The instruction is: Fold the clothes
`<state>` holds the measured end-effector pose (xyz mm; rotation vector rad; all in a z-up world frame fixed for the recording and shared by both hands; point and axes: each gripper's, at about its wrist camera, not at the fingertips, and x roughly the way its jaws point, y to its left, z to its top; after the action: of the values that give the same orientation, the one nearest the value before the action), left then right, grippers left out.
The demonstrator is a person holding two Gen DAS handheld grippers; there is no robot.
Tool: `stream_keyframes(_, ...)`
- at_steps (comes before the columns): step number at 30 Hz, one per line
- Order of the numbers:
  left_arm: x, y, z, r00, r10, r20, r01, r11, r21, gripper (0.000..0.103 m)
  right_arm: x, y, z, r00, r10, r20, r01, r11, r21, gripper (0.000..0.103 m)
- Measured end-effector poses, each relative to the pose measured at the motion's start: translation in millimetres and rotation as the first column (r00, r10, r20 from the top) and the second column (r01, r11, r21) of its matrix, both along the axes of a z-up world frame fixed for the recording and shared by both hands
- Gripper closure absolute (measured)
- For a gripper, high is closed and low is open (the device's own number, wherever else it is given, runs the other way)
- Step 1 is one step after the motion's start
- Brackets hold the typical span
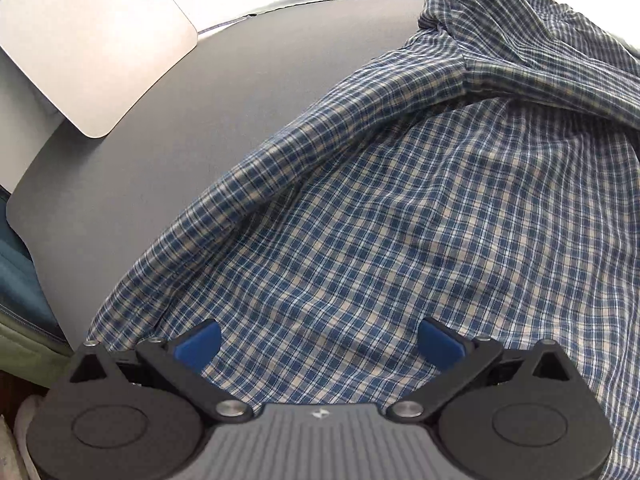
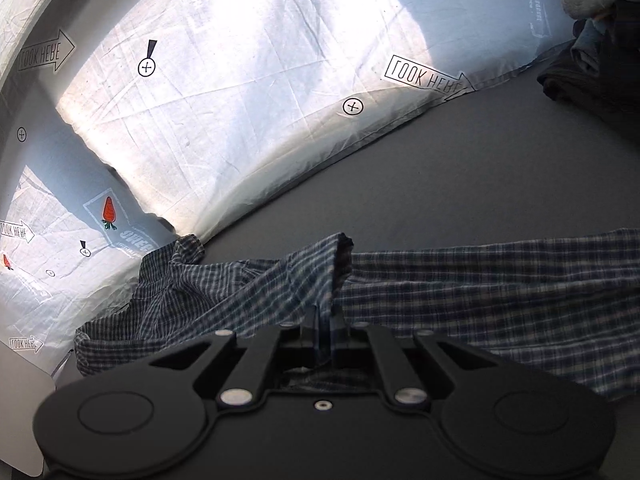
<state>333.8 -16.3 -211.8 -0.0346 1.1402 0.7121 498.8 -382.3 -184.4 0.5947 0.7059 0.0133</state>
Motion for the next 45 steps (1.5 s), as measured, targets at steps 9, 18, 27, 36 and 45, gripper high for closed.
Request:
stream_keyframes(9, 0, 10, 3, 1.000, 0.004, 0.015, -0.004, 1.000, -0.012, 0.000, -2, -3, -36, 0.991, -0.018, -0.133, 0.011, 0.999, -0.051, 0.096)
stream_keyframes(18, -12, 46, -1, 0.991, 0.086, 0.103, -0.062, 0.974, -0.216, 0.000, -29, 1, -6, 0.994, -0.038, -0.102, 0.034, 0.999, -0.039, 0.078)
stream_keyframes(27, -30, 53, -8, 0.980, -0.078, 0.186, 0.119, 0.968, -0.220, 0.000, -99, 51, 7, 0.997, 0.004, -0.083, 0.000, 0.999, 0.040, 0.072)
stream_keyframes(36, -56, 75, 5, 0.875, -0.411, 0.257, 0.470, 0.848, -0.244, 0.000, -149, 156, -11, 0.990, 0.085, -0.108, -0.067, 0.985, 0.162, 0.070)
stream_keyframes(45, -78, 174, 41, 0.797, -0.399, 0.454, 0.530, 0.823, -0.206, 0.000, -193, 257, -41, 0.981, 0.108, -0.160, -0.044, 0.933, 0.357, 0.069)
